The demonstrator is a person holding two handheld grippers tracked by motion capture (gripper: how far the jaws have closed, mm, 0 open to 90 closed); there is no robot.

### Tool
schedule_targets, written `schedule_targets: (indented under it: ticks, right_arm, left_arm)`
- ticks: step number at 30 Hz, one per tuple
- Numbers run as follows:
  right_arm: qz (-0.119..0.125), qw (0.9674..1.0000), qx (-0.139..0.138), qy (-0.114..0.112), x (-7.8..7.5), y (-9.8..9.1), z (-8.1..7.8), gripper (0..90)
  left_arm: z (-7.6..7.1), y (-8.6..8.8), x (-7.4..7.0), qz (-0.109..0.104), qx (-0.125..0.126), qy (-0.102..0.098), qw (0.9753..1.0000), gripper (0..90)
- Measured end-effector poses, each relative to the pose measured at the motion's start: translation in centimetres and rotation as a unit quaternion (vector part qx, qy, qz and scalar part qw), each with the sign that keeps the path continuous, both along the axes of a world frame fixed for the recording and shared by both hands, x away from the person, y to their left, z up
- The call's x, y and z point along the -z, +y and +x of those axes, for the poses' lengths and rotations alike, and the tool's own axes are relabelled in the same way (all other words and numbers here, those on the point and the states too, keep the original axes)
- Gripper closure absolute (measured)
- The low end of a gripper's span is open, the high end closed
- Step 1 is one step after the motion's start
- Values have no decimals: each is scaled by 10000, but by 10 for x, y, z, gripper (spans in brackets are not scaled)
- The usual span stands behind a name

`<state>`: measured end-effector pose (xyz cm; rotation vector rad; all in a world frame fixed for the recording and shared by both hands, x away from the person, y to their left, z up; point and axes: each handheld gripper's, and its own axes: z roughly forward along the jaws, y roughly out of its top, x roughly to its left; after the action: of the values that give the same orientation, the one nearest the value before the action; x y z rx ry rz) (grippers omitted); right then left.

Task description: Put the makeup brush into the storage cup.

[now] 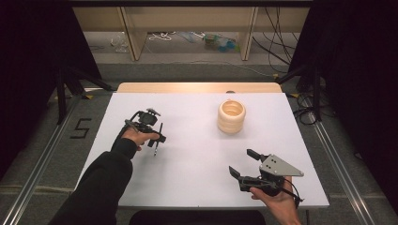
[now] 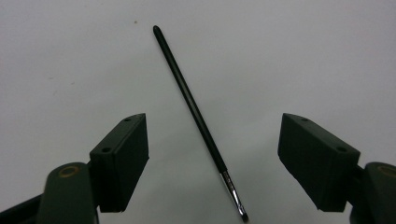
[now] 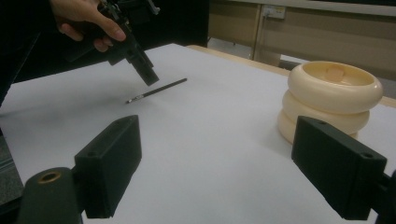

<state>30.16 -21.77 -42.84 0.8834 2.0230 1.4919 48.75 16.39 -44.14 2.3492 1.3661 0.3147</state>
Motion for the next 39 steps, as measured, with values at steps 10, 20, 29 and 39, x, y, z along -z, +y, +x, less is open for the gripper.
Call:
schedule_targets:
  ticks: [10,20,29,39]
  right_arm:
    - [-3,10000,-28,-14,0,0,0,173]
    - [-21,9999,-47,-119,1,0,1,175]
    - [-1,9999,-74,-145,1,1,2,175]
    - [-32,9999,-71,-130,1,1,1,176]
  left_arm:
    - [4,-1,6,86,-145,116,9998,296]
    - [12,-1,12,125,-247,215,9994,334]
    - [18,-5,10,244,-253,300,9989,375]
    - [21,-7,15,133,-455,505,9976,445]
